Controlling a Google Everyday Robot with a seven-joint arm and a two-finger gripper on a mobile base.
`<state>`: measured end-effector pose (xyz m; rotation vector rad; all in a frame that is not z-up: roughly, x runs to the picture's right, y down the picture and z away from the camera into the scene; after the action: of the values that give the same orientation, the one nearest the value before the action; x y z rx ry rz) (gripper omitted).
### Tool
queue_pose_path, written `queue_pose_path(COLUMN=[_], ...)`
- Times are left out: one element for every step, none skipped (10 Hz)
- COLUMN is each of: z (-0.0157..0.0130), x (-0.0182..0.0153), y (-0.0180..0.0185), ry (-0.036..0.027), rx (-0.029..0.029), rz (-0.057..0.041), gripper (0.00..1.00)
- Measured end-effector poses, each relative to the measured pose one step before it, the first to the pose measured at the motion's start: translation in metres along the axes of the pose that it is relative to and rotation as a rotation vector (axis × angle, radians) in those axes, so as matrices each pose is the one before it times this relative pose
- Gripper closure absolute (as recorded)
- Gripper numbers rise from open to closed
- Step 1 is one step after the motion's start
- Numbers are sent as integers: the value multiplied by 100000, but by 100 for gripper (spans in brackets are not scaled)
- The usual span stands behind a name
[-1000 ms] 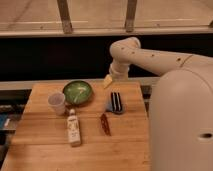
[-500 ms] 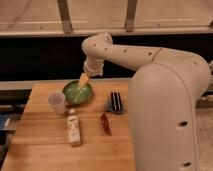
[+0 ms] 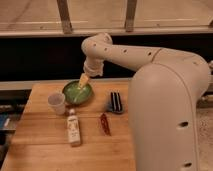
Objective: Place the ceramic cup in the ceramic bowl
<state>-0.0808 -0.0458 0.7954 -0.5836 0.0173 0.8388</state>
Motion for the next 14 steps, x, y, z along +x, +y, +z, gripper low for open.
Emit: queue_pose_path(z=[137,-141,-357,-194,-102,136,245,126,219,621,776,848,735,478], x=[-65,145,-575,-972,-1616,-1661,-1461,-656,-330,-939,-722,-625,-142,-340], y=[203,-165,534,902,1265,1465,1472,763,480,1090,764,597,152,118], ry=[-160,-1018,-2369,-1953,-2142,-1447,-1176,-643,-136,392,749,670,450,99], rx=[-988,-1017,-2069,-1752,-1647,-1420,-1652,-996,-611,-1491,-1243,-1415,-1019,-618], rz=[41,-535,-2223,-2454,-3823,-3882,-3538,-2796,-2314,-3613,-2753,-2057,-1346,-983], gripper=[20,20,20,20,20,20,20,20,20,20,20,20,20,20])
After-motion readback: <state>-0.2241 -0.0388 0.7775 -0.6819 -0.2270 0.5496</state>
